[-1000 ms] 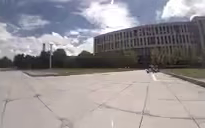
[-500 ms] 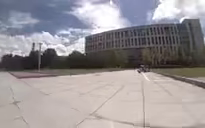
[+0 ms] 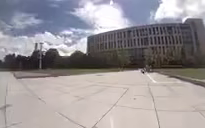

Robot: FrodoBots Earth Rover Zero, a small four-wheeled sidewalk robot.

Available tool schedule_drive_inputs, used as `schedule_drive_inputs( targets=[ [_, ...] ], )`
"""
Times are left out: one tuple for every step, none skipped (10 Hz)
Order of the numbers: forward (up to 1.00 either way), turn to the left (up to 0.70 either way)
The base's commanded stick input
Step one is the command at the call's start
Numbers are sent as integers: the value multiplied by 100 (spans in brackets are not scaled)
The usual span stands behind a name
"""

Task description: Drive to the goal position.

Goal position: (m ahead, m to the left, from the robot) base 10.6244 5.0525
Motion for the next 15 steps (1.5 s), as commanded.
schedule_drive_inputs(
  targets=[
    [70, -35],
    [70, -35],
    [70, -31],
    [70, -25],
    [70, 0],
    [70, 0],
    [70, 0],
    [70, 0],
    [70, 0],
    [70, 0],
    [70, 0],
    [70, 0],
    [70, 0],
    [70, 0],
    [70, 0]
  ],
)
